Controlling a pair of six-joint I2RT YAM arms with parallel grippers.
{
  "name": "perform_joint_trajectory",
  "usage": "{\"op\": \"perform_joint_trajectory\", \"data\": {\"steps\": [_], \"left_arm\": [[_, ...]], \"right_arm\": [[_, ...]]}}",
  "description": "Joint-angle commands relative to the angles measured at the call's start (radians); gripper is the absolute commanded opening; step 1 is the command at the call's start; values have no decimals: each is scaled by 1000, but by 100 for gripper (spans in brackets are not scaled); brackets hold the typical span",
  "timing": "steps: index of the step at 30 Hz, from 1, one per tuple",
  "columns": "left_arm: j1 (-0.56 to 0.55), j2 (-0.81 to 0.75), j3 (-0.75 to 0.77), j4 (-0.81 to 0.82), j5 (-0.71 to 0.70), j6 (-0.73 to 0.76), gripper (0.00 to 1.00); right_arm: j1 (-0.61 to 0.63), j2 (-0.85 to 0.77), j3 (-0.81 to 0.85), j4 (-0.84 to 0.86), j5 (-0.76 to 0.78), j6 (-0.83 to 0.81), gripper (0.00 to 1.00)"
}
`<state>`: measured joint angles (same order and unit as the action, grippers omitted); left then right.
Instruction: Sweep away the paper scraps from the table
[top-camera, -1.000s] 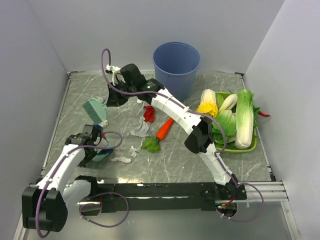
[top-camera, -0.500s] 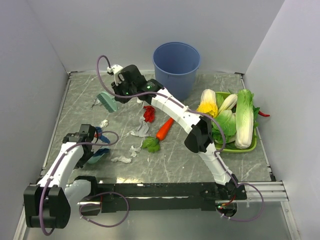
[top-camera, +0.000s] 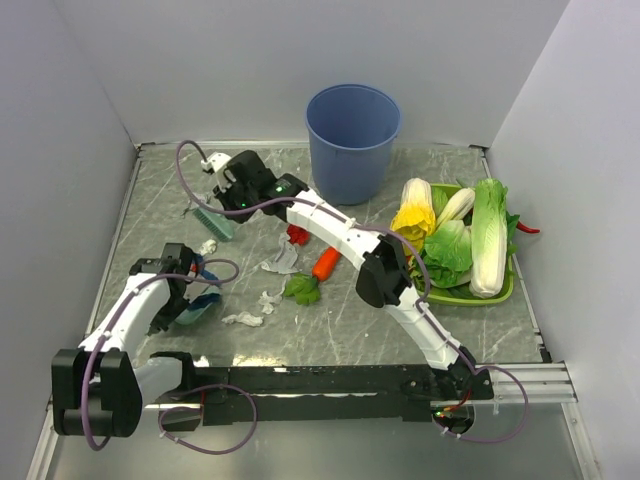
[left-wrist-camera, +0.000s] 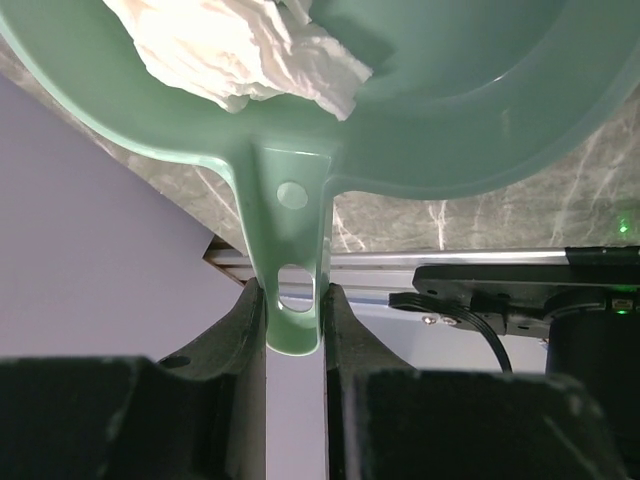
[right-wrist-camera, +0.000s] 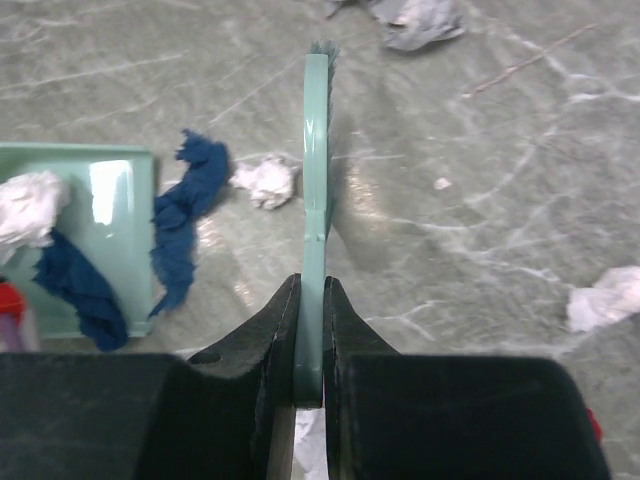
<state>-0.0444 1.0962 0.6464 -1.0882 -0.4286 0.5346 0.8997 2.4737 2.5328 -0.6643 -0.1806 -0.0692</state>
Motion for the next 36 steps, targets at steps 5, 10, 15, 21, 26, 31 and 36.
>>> {"op": "perform_joint_trajectory", "data": {"steps": [5, 10, 15, 21, 26, 31, 36], "left_arm": [[5, 28, 15, 72, 25, 1, 1], [5, 62, 27, 99, 53, -4, 1], [5, 85, 22, 142, 63, -5, 1], [5, 90, 21, 151, 60, -13, 1], [5, 47, 19, 137, 67, -13, 1], [5, -9, 1, 172, 126, 16, 13], [5, -21, -11, 231, 154, 39, 37]], "right_arm": [[38, -24, -23, -9, -140, 19, 0], [45, -91, -106, -41, -246, 42, 0], [44, -165, -161, -50, -275, 63, 0], [42, -261, -246, -66, -286, 68, 0], [39, -320, -304, -74, -278, 104, 0], [22, -329, -306, -70, -275, 118, 0], [-14, -337, -287, -70, -269, 124, 0]]}}
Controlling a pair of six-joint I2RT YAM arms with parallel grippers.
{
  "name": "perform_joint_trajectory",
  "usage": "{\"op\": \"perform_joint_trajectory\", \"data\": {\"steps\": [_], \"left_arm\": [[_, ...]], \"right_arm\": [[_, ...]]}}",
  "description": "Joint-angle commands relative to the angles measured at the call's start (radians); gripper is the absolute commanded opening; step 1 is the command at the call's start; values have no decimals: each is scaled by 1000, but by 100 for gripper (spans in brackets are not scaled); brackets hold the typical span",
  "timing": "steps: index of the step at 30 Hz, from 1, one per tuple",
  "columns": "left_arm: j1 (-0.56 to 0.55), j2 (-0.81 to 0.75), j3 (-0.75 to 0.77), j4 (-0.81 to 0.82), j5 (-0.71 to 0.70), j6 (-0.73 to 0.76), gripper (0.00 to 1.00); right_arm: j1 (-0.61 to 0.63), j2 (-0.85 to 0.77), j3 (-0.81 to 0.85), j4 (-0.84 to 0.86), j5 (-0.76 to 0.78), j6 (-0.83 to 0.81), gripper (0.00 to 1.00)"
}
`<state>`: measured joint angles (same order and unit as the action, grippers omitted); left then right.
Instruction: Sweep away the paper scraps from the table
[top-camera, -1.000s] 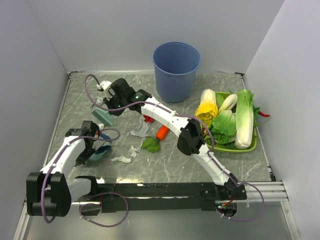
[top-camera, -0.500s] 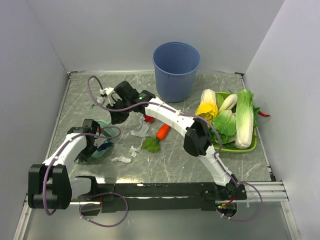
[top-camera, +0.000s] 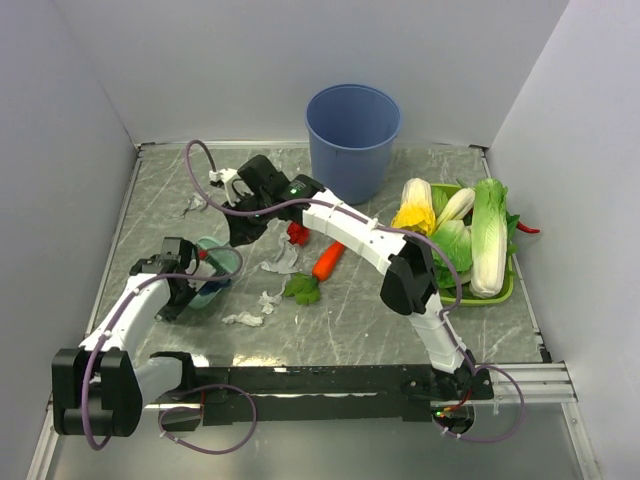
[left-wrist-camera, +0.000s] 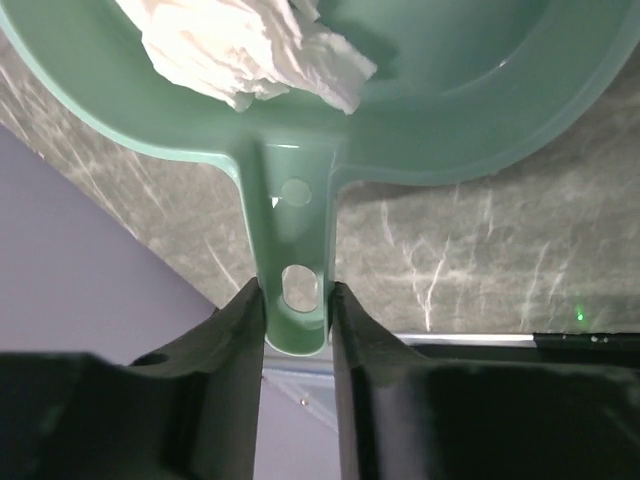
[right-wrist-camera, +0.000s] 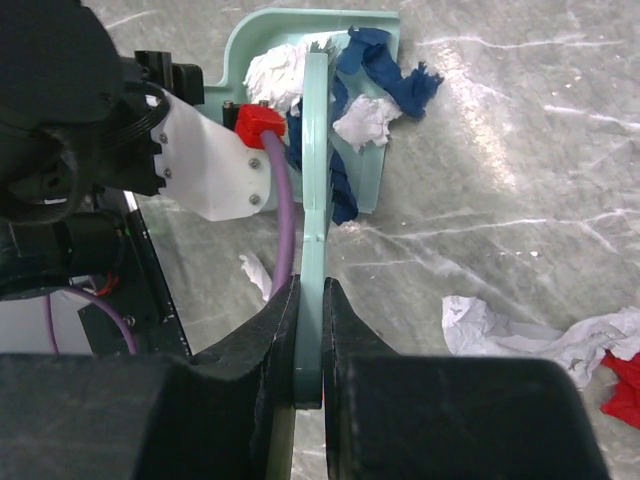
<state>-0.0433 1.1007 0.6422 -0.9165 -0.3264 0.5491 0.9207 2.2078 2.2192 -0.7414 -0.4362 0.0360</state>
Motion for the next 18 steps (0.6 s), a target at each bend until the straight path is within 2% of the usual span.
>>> {"op": "perform_joint_trajectory", "data": {"steps": [1, 6, 11, 13, 15, 18], "left_arm": [[2, -30, -13, 65, 73, 25, 39], [3, -50, -29, 100, 96, 12, 48], [17, -103, -10, 45, 112, -9, 54], [28, -139, 2, 12, 112, -8, 60], [71, -206, 2, -22, 139, 24, 66], [141, -254, -18, -24, 194, 67, 68]], "right_arm": [[-42, -79, 22, 7, -16, 24, 0], [-92, -132, 14, 13, -19, 31, 0], [-148, -178, -1, 17, -21, 44, 0], [-155, -192, -19, 16, -22, 42, 0], [-174, -214, -42, 20, -24, 45, 0], [-187, -221, -58, 20, -42, 71, 0]]}}
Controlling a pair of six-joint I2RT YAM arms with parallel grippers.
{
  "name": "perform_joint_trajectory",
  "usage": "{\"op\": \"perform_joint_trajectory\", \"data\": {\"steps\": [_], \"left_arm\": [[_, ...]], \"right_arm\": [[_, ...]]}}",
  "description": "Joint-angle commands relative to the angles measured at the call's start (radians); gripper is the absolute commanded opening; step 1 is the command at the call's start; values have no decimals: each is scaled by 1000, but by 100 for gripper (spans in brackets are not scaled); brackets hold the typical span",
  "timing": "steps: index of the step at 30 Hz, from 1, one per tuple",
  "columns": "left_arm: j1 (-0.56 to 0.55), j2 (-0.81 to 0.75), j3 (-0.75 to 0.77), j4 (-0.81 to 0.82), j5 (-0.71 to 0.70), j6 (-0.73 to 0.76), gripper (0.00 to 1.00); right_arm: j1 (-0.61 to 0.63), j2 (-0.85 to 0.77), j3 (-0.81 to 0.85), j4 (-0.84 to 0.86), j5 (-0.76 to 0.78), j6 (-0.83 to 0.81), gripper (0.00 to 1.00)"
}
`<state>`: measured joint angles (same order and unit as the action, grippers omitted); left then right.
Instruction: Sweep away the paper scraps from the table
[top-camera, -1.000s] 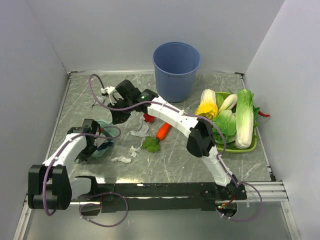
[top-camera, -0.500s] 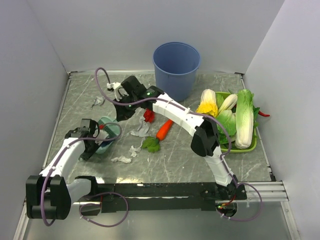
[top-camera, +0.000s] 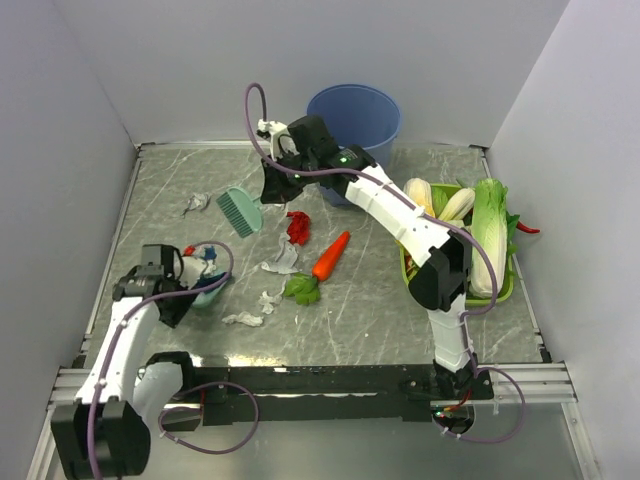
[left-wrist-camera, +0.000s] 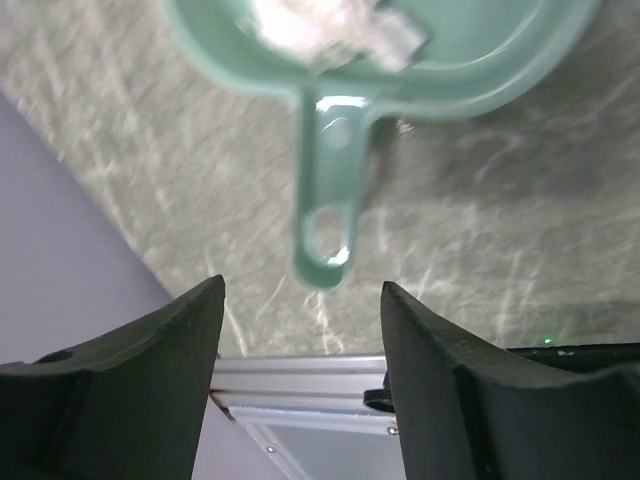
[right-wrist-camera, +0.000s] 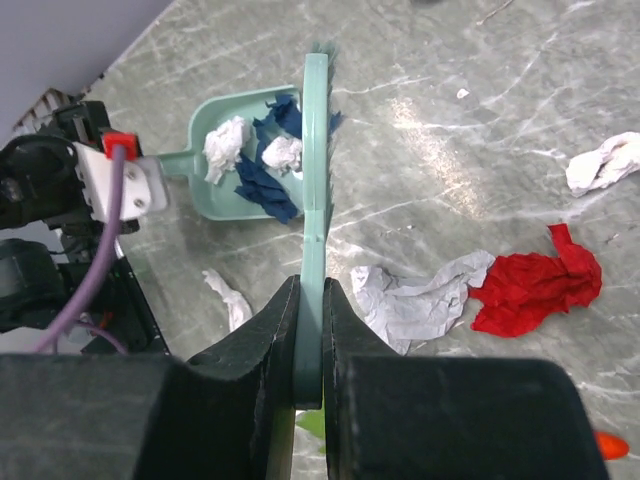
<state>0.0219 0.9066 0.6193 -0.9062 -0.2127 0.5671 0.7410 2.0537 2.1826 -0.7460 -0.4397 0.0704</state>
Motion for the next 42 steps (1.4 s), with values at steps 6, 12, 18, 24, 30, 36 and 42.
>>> {"op": "perform_joint_trajectory", "data": {"steps": [6, 12, 18, 24, 30, 36, 42], "left_arm": [[214, -15, -30, 69, 139, 106, 65], [329, 78, -7, 55, 274, 186, 56], [329, 104, 0, 67, 352, 206, 53], [331, 152, 0, 89, 381, 203, 38], [331, 181, 11, 104, 392, 183, 15], [331, 144, 7, 90, 417, 201, 1], [331, 55, 57, 17, 486, 229, 1]], "right_arm": [[-9, -76, -47, 31, -73, 55, 0], [-9, -90, -72, 31, -79, 52, 0], [-11, -84, -66, 34, -70, 49, 0], [-9, -81, -69, 34, -42, 29, 0], [-9, -87, -67, 33, -14, 6, 0], [-17, -133, -98, 22, 36, -47, 0], [-35, -199, -126, 20, 70, -61, 0]]}}
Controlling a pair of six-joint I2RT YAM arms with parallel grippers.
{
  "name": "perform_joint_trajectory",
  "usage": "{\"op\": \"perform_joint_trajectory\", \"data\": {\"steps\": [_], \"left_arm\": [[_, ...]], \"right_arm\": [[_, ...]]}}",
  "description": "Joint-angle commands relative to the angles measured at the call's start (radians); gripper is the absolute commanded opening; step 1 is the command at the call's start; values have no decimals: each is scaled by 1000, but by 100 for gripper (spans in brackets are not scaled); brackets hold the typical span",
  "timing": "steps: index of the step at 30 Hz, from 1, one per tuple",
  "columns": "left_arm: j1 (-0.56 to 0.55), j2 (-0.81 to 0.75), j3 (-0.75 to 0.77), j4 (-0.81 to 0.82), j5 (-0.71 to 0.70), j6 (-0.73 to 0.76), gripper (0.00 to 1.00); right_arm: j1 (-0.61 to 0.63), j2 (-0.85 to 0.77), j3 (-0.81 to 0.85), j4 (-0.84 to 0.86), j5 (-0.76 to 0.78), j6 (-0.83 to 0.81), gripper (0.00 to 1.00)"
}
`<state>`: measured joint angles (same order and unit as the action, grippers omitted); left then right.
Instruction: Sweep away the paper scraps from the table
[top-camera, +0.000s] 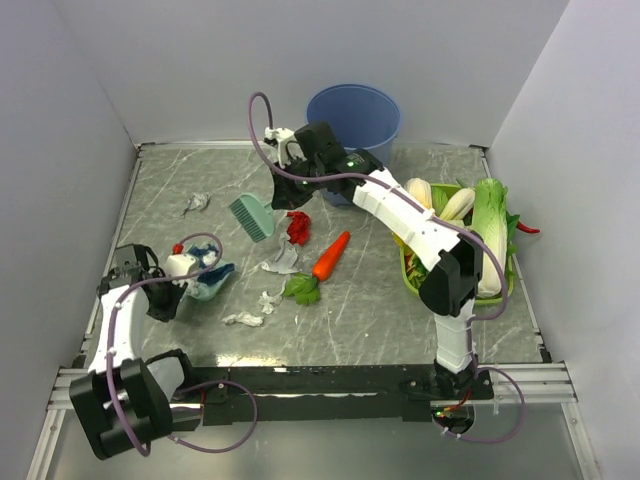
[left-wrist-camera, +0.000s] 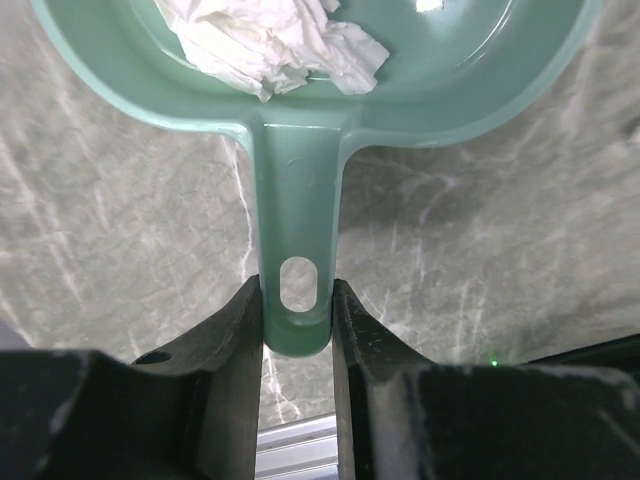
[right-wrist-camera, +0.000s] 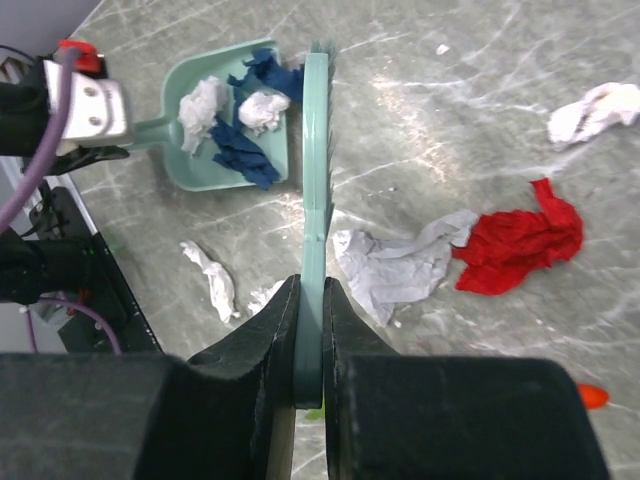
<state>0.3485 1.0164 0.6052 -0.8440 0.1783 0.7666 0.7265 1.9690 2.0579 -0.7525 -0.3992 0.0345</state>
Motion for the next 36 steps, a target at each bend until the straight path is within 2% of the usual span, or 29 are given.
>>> {"op": "perform_joint_trajectory", "data": {"steps": [1, 6, 13, 18, 25, 28, 36], "left_arm": [[3, -53, 100, -56, 99, 27, 1], [-16, -38, 192, -81, 121, 2, 1], [-68, 53, 366, -116, 145, -52, 1], [-173, 151, 514, -118, 104, -124, 1], [-313, 296, 692, -115, 41, -220, 1], [-377, 365, 781, -109, 24, -286, 1], [-479, 568, 1085, -128, -11, -383, 1]], "right_arm": [[-24, -124, -4, 24, 36, -27, 0], [-64, -209, -39, 12, 31, -51, 0], [-134, -430, -303, -7, -9, -76, 0], [-164, -645, -487, -71, -132, -156, 0], [-168, -925, -718, -185, -58, -214, 0], [-182, -1001, -783, -224, 0, -229, 0], [-217, -1110, -898, -257, 13, -262, 0]]}}
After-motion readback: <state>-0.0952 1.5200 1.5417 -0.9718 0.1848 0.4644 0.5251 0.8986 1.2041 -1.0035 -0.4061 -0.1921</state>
